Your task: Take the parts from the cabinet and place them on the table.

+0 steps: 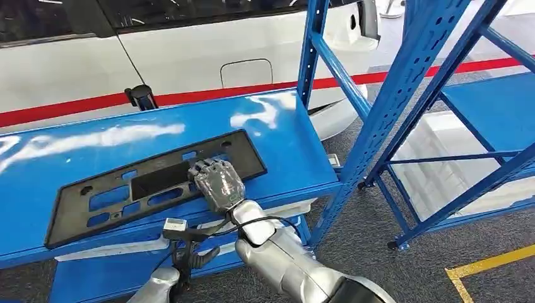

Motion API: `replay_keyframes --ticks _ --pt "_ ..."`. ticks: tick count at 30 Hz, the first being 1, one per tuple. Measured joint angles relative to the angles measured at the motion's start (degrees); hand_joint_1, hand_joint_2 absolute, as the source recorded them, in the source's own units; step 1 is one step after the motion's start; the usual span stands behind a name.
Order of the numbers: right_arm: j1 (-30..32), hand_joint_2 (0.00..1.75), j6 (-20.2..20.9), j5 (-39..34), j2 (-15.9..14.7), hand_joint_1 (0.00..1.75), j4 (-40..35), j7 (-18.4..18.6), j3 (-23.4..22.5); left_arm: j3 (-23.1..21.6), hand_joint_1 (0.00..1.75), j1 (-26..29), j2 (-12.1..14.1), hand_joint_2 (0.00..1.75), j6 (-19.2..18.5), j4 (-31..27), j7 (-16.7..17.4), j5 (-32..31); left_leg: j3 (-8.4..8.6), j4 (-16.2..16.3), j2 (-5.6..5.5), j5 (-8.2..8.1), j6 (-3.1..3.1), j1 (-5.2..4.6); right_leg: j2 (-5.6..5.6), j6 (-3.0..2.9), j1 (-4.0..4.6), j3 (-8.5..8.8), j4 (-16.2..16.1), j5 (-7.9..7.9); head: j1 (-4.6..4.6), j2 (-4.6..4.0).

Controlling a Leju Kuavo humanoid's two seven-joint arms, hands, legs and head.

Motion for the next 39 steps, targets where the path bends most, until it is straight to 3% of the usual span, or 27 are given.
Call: replay_keyframes --ticks 4,11,39 --pt "2.7 1.75 0.0 0.3 0.0 1.75 -11.4 -3.7 -4.7 -0.1 0.00 0.0 0.0 1.75 1.2 0.1 0.5 1.9 -0.05 0.0 -0.04 -0.01 0.00 0.00 -0.01 0.00 0.00 -0.05 0.0 0.00 0.02 0.00" --pt "5.3 1.75 0.0 0.2 0.0 1.75 -21.4 -4.9 -6.7 0.0 0.00 0.1 0.2 1.75 1.2 0.4 0.6 3.3 -0.05 0.0 0.00 -0.01 0.00 0.00 0.00 0.00 0.00 -0.04 0.0 0.00 0.02 0.00" --pt "7.7 1.75 0.1 -3.4 -0.5 1.75 -30.8 -3.1 -1.7 1.6 0.00 1.3 1.1 1.75 2.9 0.4 -0.8 4.7 -0.05 0.0 -0.02 0.00 0.00 0.00 0.00 -0.01 0.00 -0.05 0.0 0.00 0.02 0.00"
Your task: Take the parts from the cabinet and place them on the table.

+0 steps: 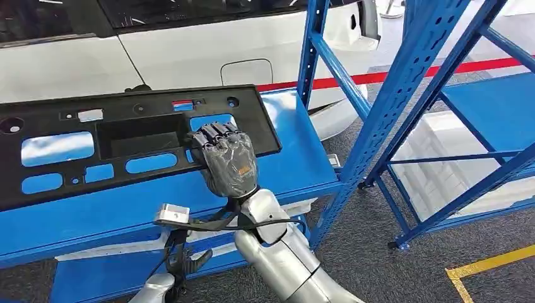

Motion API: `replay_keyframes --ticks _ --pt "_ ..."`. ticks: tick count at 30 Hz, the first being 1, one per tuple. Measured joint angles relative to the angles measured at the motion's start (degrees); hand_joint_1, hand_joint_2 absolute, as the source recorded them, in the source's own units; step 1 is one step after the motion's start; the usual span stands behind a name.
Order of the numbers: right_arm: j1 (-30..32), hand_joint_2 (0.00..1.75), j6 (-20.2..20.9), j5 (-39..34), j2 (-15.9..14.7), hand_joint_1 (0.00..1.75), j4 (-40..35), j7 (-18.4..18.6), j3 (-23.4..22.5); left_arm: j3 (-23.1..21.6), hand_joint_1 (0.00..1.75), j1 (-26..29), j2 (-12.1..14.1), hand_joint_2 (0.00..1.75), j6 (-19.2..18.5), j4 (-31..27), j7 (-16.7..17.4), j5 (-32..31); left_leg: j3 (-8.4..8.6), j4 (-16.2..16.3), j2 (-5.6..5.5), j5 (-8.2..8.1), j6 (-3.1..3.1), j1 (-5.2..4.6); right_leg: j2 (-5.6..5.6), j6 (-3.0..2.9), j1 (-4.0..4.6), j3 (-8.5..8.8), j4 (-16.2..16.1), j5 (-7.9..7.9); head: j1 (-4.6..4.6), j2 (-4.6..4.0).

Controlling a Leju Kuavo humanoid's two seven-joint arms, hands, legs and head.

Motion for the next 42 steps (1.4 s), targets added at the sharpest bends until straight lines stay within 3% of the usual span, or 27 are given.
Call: replay_keyframes --ticks 17,20,22,23,24,26,27,28,29,31,32,34,36,37,38,39,41,42 --pt "0.3 1.75 0.0 -0.2 -0.2 1.75 -0.6 0.1 0.7 0.0 0.00 0.1 0.3 1.75 0.0 0.0 0.0 0.0 -0.15 0.3 -0.04 -0.09 0.13 -0.18 0.00 0.16 -0.20 0.00 -0.1 0.10 0.00 0.00" --pt "0.4 1.75 0.0 -0.2 -0.2 1.75 -0.9 0.1 0.9 0.0 0.00 0.1 0.4 1.75 0.0 0.0 0.0 0.0 -0.20 0.3 -0.04 -0.08 0.40 -0.31 0.00 0.39 -0.34 0.04 -0.3 0.25 0.00 0.00" --pt "0.4 1.75 0.0 -0.3 -0.2 1.75 -1.4 0.2 0.9 0.0 0.00 0.1 0.4 1.75 0.0 -0.1 0.0 0.0 0.44 -0.9 0.11 0.69 1.18 0.50 -0.12 0.69 -0.01 -0.54 0.3 -0.17 0.00 0.00" --pt "0.3 1.75 0.0 -0.3 -0.3 1.75 -1.4 0.2 0.9 0.0 0.00 0.0 0.4 1.75 0.0 -0.1 0.0 0.0 0.54 -1.0 0.16 0.79 1.39 0.51 -0.15 0.63 -0.01 -1.36 2.2 -1.22 0.05 0.00" --pt "0.2 1.75 0.0 -0.3 -0.3 1.75 -1.4 0.2 0.9 0.0 0.00 0.0 0.4 1.75 0.0 -0.1 0.0 0.0 0.51 -1.0 0.21 0.82 1.46 0.58 -0.14 0.43 -0.10 -3.26 6.1 -2.90 0.07 0.00" --pt "0.6 1.75 0.0 -0.3 -0.7 1.75 -1.4 0.2 1.0 0.1 0.00 0.1 0.4 1.75 0.0 -0.1 0.0 0.0 0.41 -1.0 0.26 0.80 1.45 0.58 -0.15 0.32 -0.38 -8.61 16.9 -6.63 0.07 0.00" --pt "0.9 1.75 0.0 -0.3 -0.9 1.75 -1.4 0.2 0.9 0.1 0.00 0.3 0.4 1.75 0.0 -0.1 0.0 0.0 0.40 -1.0 0.25 0.76 1.39 0.62 -0.15 0.65 -0.53 -10.38 20.0 -7.20 0.09 0.00" --pt "1.0 1.75 0.0 -0.3 -1.0 1.75 -1.4 0.2 0.9 0.1 0.00 0.4 0.4 1.75 0.0 -0.1 0.0 0.0 0.44 -0.9 0.22 0.69 1.29 0.67 -0.16 1.14 -0.69 -10.47 19.7 -6.53 0.07 0.00" --pt "1.0 1.75 0.0 -0.3 -1.1 1.75 -1.4 0.2 0.9 0.1 0.00 0.5 0.4 1.75 0.0 -0.1 0.0 0.0 0.53 -0.9 0.16 0.57 1.11 0.76 -0.22 1.89 -0.92 -8.89 16.0 -4.66 0.07 0.00" --pt "1.0 1.75 0.0 -0.3 -1.1 1.75 -1.4 0.2 0.9 0.1 0.00 0.5 0.4 1.75 0.0 -0.1 -0.1 0.0 0.75 -0.4 0.06 0.06 0.34 1.10 -0.35 3.09 -1.34 -3.40 4.4 0.05 0.07 0.00" --pt "1.0 1.75 0.0 -0.3 -1.2 1.75 -1.4 0.2 1.0 0.2 0.00 0.5 0.4 1.75 0.0 -0.1 -0.1 0.0 0.64 -0.1 0.07 -0.25 -0.12 1.11 -0.39 2.91 -1.44 -1.85 0.3 0.82 0.13 0.00" --pt "1.3 1.75 0.0 -0.6 -1.4 1.75 -2.0 0.6 1.1 0.2 0.00 0.5 0.4 1.75 -0.1 -0.1 -0.1 -0.2 0.26 0.0 0.07 -0.39 -0.87 0.97 -0.09 1.71 -0.95 -1.37 0.4 1.14 -0.04 0.00" --pt "2.0 1.75 0.0 -1.1 -2.0 1.75 -3.5 0.8 1.2 0.2 0.00 0.6 0.5 1.75 -0.3 -0.1 -0.1 -0.5 0.56 -0.5 0.07 -0.27 -1.48 1.37 -0.08 1.11 -0.61 -1.24 0.0 1.16 0.02 0.00" --pt "2.3 1.75 0.0 -1.4 -2.2 1.75 -4.4 0.7 1.2 0.2 0.00 0.6 0.5 1.75 -0.4 -0.1 -0.2 -0.5 0.47 -0.4 0.11 -0.60 -1.85 1.43 -0.13 0.43 -1.39 -0.97 -0.6 1.51 0.02 0.00" --pt "2.8 1.75 0.0 -1.6 -2.3 1.75 -5.6 0.6 1.2 0.3 0.00 0.6 0.6 1.75 -0.4 -0.1 -0.2 -0.6 0.09 0.9 0.50 -1.57 -2.24 1.52 -0.12 0.28 -1.47 -0.91 -0.8 1.59 -0.02 0.00" --pt "3.4 1.75 0.0 -1.6 -2.6 1.75 -6.7 0.5 1.2 0.3 0.00 0.6 0.7 1.75 -0.4 -0.1 -0.3 -0.7 -1.29 4.0 0.68 -3.72 -2.53 1.62 -0.18 -0.37 -1.55 -0.92 -0.7 1.56 -0.07 0.00" --pt "4.9 1.75 0.0 -1.9 -3.2 1.75 -8.8 0.5 1.2 0.4 0.00 0.9 1.3 1.75 -0.4 -0.1 -0.3 -0.9 -5.58 12.9 0.95 -8.15 -3.02 1.83 -0.35 -0.55 -1.55 -0.98 -0.7 1.53 -0.05 0.00" --pt "5.8 1.75 0.0 -2.0 -3.5 1.75 -9.8 0.5 1.2 0.5 0.00 1.1 1.6 1.75 -0.3 -0.1 -0.3 -1.0 -7.41 16.4 0.96 -9.30 -3.24 1.96 -0.43 -0.54 -1.55 -1.00 -0.7 1.53 -0.09 0.00"
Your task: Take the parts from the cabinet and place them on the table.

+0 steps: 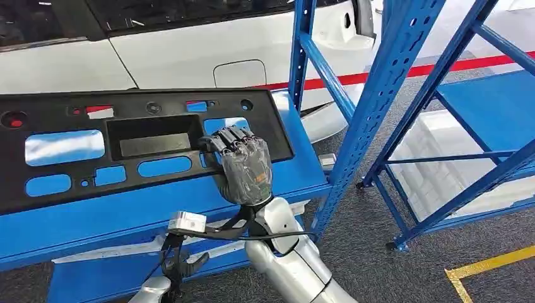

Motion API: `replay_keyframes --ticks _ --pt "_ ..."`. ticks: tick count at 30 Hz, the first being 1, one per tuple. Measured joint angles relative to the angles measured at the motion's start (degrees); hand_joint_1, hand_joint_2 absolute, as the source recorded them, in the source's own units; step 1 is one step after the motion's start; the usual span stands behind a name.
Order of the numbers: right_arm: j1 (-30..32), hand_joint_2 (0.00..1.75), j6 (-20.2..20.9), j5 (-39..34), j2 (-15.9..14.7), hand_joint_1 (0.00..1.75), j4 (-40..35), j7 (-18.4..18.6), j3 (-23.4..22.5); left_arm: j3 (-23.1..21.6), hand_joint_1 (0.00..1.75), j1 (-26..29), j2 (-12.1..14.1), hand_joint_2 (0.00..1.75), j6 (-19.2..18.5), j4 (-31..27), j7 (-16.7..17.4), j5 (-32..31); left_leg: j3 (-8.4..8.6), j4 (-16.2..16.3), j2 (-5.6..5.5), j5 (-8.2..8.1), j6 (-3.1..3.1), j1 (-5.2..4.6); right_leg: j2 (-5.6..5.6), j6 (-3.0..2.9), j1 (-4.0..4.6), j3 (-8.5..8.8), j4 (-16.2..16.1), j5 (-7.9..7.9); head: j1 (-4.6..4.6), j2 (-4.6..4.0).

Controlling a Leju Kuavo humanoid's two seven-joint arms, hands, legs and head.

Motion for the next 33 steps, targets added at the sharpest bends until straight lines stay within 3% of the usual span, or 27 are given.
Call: replay_keyframes --ticks 1,2,4,5,6,8,10,11,12,14,15,16,17,19,20,21,22,25,26,28,30,31,32,33 --pt "0.9 1.75 0.0 -0.1 -0.5 1.75 -1.0 0.1 0.0 0.3 0.00 0.3 0.3 1.75 0.0 0.0 0.0 0.0 -0.74 1.2 0.03 0.28 -0.14 0.19 -0.05 0.01 -0.07 0.00 0.0 0.00 0.04 0.00" --pt "1.6 1.75 0.0 -0.1 -0.9 1.75 -2.2 0.1 0.0 0.6 0.00 0.5 0.6 1.75 0.0 0.0 -0.2 0.0 -0.08 -0.5 0.13 1.96 -0.24 0.37 -0.05 0.02 -0.18 -0.02 0.1 -0.01 0.00 0.00" --pt "2.8 1.75 0.0 -0.1 -1.6 1.75 -4.7 0.2 0.0 0.9 0.00 0.7 1.1 1.75 0.0 0.0 -0.5 -0.1 4.76 -9.9 0.42 7.13 -0.63 0.91 -0.04 0.18 -0.54 -0.14 0.6 -0.02 0.02 0.00" --pt "4.1 1.75 0.0 -0.7 -2.0 1.75 -6.5 0.0 -0.2 1.2 0.00 1.0 1.7 1.75 0.4 -0.2 -1.4 0.1 7.39 -14.6 0.58 8.74 -0.92 1.29 -0.02 0.53 -0.57 -0.16 0.9 -0.14 0.02 0.00" --pt "7.1 1.75 0.0 -2.0 -2.5 1.75 -9.9 -1.3 -1.2 1.9 0.00 2.1 2.1 1.75 0.5 -0.9 -3.1 0.7 7.96 -15.8 -0.02 8.13 -0.85 0.84 -0.01 1.18 0.17 -0.26 1.1 -0.40 -0.22 0.00" --pt "12.4 1.75 0.0 -4.8 -3.7 1.75 -15.5 -5.1 -3.5 3.1 0.00 4.7 3.4 1.75 0.2 -2.1 -5.7 1.1 7.66 -15.7 -0.41 8.40 0.26 0.58 -0.09 1.97 0.34 0.02 0.8 -0.09 0.42 0.00" --pt "15.8 1.75 0.0 -6.3 -4.7 1.75 -18.9 -7.2 -5.3 3.9 0.00 7.2 4.5 1.75 0.0 -2.8 -6.6 1.2 7.46 -15.9 -0.33 8.93 1.48 -0.01 -0.01 3.06 0.18 -0.16 0.2 0.52 0.39 0.00" --pt "16.7 1.75 0.0 -6.4 -4.9 1.75 -19.8 -7.4 -5.8 4.1 0.00 7.6 4.8 1.75 0.0 -3.0 -6.9 1.2 7.49 -16.3 -0.18 9.36 2.11 0.28 -0.08 3.25 -0.06 -0.54 0.5 0.10 0.39 0.00" --pt "18.2 1.75 0.0 -6.7 -5.4 1.75 -21.4 -7.9 -6.6 4.5 0.00 8.3 5.1 1.75 -0.1 -3.6 -7.1 1.0 7.08 -16.3 -0.17 9.77 2.92 0.05 -0.11 2.63 -0.26 -1.96 3.5 -2.41 0.50 0.00" --pt "19.1 1.75 0.0 -6.9 -5.8 1.75 -22.6 -8.1 -6.9 5.1 0.00 9.3 5.3 1.75 -0.1 -4.2 -7.2 1.0 6.52 -16.3 -0.15 10.14 3.50 -0.22 -0.10 1.88 -0.21 -5.57 12.6 -7.17 0.59 0.00" --pt "19.5 1.75 0.0 -6.9 -6.1 1.75 -23.0 -8.0 -7.0 5.3 0.00 10.0 5.5 1.75 -0.1 -4.5 -7.3 1.0 6.27 -16.3 -0.01 10.30 3.71 -0.43 -0.08 1.83 0.02 -7.23 17.2 -9.06 0.55 0.00" --pt "19.9 1.75 0.0 -6.9 -6.5 1.75 -23.3 -7.8 -7.1 5.5 0.00 10.7 5.6 1.75 -0.1 -4.8 -7.3 1.0 5.97 -16.3 0.10 10.50 3.89 -0.67 -0.09 2.02 0.23 -7.77 19.8 -9.81 0.57 0.00" --pt "20.3 1.75 0.0 -7.0 -6.8 1.75 -23.5 -7.5 -7.1 5.7 0.00 11.1 5.7 1.75 -0.1 -5.0 -7.3 1.0 5.68 -16.3 0.09 10.73 3.97 -0.93 -0.09 2.27 0.31 -6.87 19.2 -9.54 0.57 0.00" --pt "20.4 1.75 0.0 -7.3 -7.1 1.75 -24.0 -7.0 -7.1 6.2 0.00 11.7 5.8 1.75 0.0 -5.6 -7.4 1.0 5.22 -16.3 -0.09 11.20 3.97 -1.43 -0.08 2.51 0.62 -1.11 10.6 -7.01 0.57 0.00" --pt "20.4 1.75 0.0 -7.5 -7.3 1.75 -24.3 -6.9 -7.1 6.4 0.00 11.9 5.8 1.75 0.0 -5.9 -7.4 1.0 5.17 -16.3 -0.18 11.41 3.89 -1.56 -0.07 2.16 0.92 2.90 4.4 -5.86 0.55 0.00" --pt "20.4 1.75 0.0 -7.5 -7.5 1.75 -24.7 -6.8 -7.1 6.5 0.00 12.1 5.8 1.75 0.0 -6.3 -7.4 1.0 5.13 -16.2 -0.21 11.58 3.76 -1.51 0.05 1.16 1.23 5.19 0.4 -6.41 0.52 0.00" --pt "20.5 1.75 0.0 -7.6 -7.6 1.75 -24.9 -6.8 -7.1 6.6 0.00 12.2 5.8 1.75 0.2 -6.6 -7.5 1.0 5.05 -16.4 -0.32 11.86 3.39 -1.67 -0.12 1.23 1.55 5.52 1.4 -5.23 0.42 0.00" --pt "20.5 1.75 0.0 -7.8 -8.0 1.75 -25.3 -6.7 -7.1 6.7 0.00 12.7 5.8 1.75 0.1 -7.0 -7.5 1.0 4.97 -16.3 -0.34 12.43 2.46 -1.59 -0.02 0.60 1.74 4.79 0.6 -4.84 0.57 0.00" --pt "20.5 1.75 0.0 -7.8 -8.1 1.75 -25.4 -6.6 -7.1 6.8 0.00 12.9 6.0 1.75 0.2 -7.2 -7.5 1.1 4.52 -15.9 -0.38 12.15 2.22 -1.48 -0.13 0.01 0.14 4.86 0.0 -4.19 0.55 0.00" --pt "20.5 1.75 0.0 -7.8 -8.3 1.75 -25.6 -6.6 -7.0 7.2 0.00 13.0 6.1 1.75 0.2 -7.3 -7.5 1.1 2.78 -11.5 -0.07 7.39 1.50 -1.14 -0.29 -0.87 0.41 4.09 0.0 -3.45 0.33 0.00" --pt "20.5 1.75 0.0 -7.8 -8.6 1.75 -25.6 -6.6 -7.0 7.5 0.00 13.4 6.3 1.75 0.1 -7.5 -7.5 1.1 0.03 -3.3 -0.03 2.18 0.61 -0.65 -0.42 -0.90 0.55 3.19 0.1 -2.89 0.35 0.00" --pt "20.5 1.75 0.0 -7.8 -8.7 1.75 -25.6 -6.5 -7.0 7.6 0.00 13.7 6.3 1.75 0.0 -7.6 -7.6 1.1 -0.60 -0.8 -0.01 1.26 0.28 -0.43 -0.45 -0.84 0.55 2.67 0.2 -2.61 0.33 0.00" --pt "20.6 1.75 0.0 -7.8 -8.8 1.75 -25.6 -6.4 -7.0 7.6 0.00 14.0 6.4 1.75 -0.1 -7.6 -7.6 1.1 -0.13 -0.5 0.05 1.63 0.07 -0.20 -0.45 -0.75 0.53 2.14 0.4 -2.33 0.33 0.00" --pt "20.7 1.75 0.0 -7.8 -9.0 1.75 -25.6 -6.4 -7.0 7.7 0.00 14.1 6.4 1.75 -0.1 -7.6 -7.6 1.1 1.54 -2.6 0.18 3.07 -0.21 0.16 -0.46 -0.51 0.43 1.60 0.7 -2.17 0.31 0.00"
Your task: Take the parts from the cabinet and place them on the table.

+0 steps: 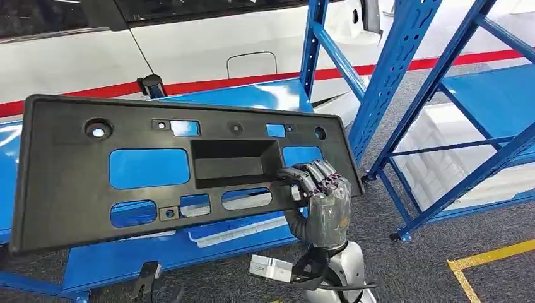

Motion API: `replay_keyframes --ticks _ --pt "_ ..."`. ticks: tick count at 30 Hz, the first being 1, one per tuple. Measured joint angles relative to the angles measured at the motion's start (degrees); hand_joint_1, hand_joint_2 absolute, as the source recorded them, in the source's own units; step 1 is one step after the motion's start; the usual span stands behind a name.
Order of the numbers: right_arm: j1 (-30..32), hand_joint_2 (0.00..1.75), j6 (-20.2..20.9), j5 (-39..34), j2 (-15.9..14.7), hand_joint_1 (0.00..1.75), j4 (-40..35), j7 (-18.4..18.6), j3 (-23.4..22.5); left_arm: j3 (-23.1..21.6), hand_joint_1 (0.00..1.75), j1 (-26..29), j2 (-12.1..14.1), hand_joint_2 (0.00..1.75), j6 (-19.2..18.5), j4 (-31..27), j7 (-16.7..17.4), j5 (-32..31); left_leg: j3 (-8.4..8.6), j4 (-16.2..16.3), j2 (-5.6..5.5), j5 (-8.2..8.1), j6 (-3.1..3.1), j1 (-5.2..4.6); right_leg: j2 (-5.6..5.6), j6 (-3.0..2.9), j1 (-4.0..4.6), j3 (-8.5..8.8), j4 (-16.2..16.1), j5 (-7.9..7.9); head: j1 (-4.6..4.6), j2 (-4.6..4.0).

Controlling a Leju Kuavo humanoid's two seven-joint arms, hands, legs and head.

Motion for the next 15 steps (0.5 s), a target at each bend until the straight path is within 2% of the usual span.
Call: replay_keyframes --ticks 2,3,4,6,7,8,9,10,11,12,13,14,15 --pt "0.1 1.75 0.0 0.0 -0.2 1.75 0.0 0.0 0.1 0.2 0.00 0.0 0.1 1.75 -0.1 -0.4 0.0 0.0 6.13 -8.7 0.22 3.45 -0.55 0.59 -0.01 0.36 -0.18 -1.04 0.9 0.21 0.02 0.00" --pt "0.1 1.75 0.0 0.0 -0.3 1.75 -0.2 0.1 0.2 0.3 0.00 -0.1 0.1 1.75 -0.1 -0.7 0.0 0.0 8.28 -12.5 0.33 2.40 -0.74 0.72 -0.09 0.55 -0.09 -1.42 1.5 0.29 0.00 0.00" --pt "0.1 1.75 0.0 0.0 -0.5 1.75 -0.4 0.3 0.3 0.3 0.00 -0.1 0.1 1.75 -0.2 -0.9 -0.1 -0.1 8.06 -11.6 -0.22 3.43 0.16 0.12 -0.12 0.97 0.17 -1.73 1.6 0.54 0.09 0.00" --pt "0.1 1.75 0.0 -0.1 -0.6 1.75 -0.6 0.5 0.4 0.4 0.00 -0.1 0.2 1.75 -0.5 -1.0 -0.2 -0.2 7.52 -12.0 -0.26 3.18 1.01 -0.09 -0.08 1.62 0.25 -1.82 1.7 0.97 0.17 0.00" --pt "0.1 1.75 0.0 -0.2 -0.7 1.75 -0.7 0.5 0.4 0.4 0.00 0.1 0.2 1.75 -0.6 -1.1 -0.2 -0.3 7.32 -12.0 -0.25 3.48 1.49 -0.27 -0.08 2.25 0.22 -1.81 1.3 1.41 0.22 0.00" --pt "0.2 1.75 0.0 -0.2 -0.9 1.75 -0.7 0.6 0.5 0.4 0.00 0.2 0.2 1.75 -0.7 -1.4 -0.2 -0.5 7.14 -12.7 -0.15 4.25 2.37 -0.03 -0.01 2.70 0.66 -2.28 1.4 1.54 0.20 0.00" --pt "0.2 1.75 0.0 -0.3 -1.0 1.75 -0.8 0.7 0.5 0.4 0.00 0.2 0.0 1.75 -0.7 -1.5 -0.2 -0.6 6.86 -12.8 0.06 4.80 2.86 -0.07 0.03 2.58 0.09 -3.26 2.5 0.47 0.17 0.00" --pt "0.1 1.75 0.0 -0.3 -1.1 1.75 -0.8 0.7 0.5 0.4 0.00 0.2 0.0 1.75 -0.7 -1.6 -0.2 -0.7 6.32 -12.8 0.03 5.24 3.47 -0.05 0.06 2.06 0.19 -4.50 5.6 -1.85 0.35 0.00" --pt "0.1 1.75 0.0 -0.3 -1.2 1.75 -0.8 0.7 0.5 0.4 0.00 0.2 0.0 1.75 -0.7 -1.7 -0.2 -0.9 5.76 -12.8 0.04 5.67 3.69 -0.13 0.07 1.68 0.10 -6.43 10.5 -4.46 0.35 0.00" --pt "0.2 1.75 0.0 -0.2 -1.4 1.75 -0.8 0.9 0.5 0.4 0.00 0.2 0.1 1.75 -0.8 -1.7 -0.2 -1.2 5.23 -12.8 0.05 6.04 3.70 -0.20 0.07 1.54 0.09 -8.15 15.1 -6.51 0.37 0.00" --pt "0.2 1.75 0.0 -0.1 -1.5 1.75 -0.8 1.0 0.5 0.4 0.00 0.3 0.1 1.75 -0.8 -1.7 -0.2 -1.2 4.71 -12.8 0.05 6.40 3.71 -0.28 0.08 1.63 0.14 -9.23 18.6 -7.79 0.37 0.00" --pt "0.2 1.75 0.0 0.0 -1.6 1.75 -0.8 1.0 0.5 0.5 0.00 0.4 0.1 1.75 -1.0 -1.7 -0.2 -1.3 4.27 -12.7 0.06 6.73 3.65 -0.36 0.08 1.99 0.13 -9.00 19.4 -7.94 0.35 0.00" --pt "0.2 1.75 0.0 0.1 -1.6 1.75 -0.8 1.1 0.5 0.6 0.00 0.4 0.1 1.75 -1.2 -1.7 -0.2 -1.6 3.93 -12.7 0.05 7.05 3.56 -0.39 0.08 2.33 0.14 -7.40 17.6 -7.46 0.35 0.00"
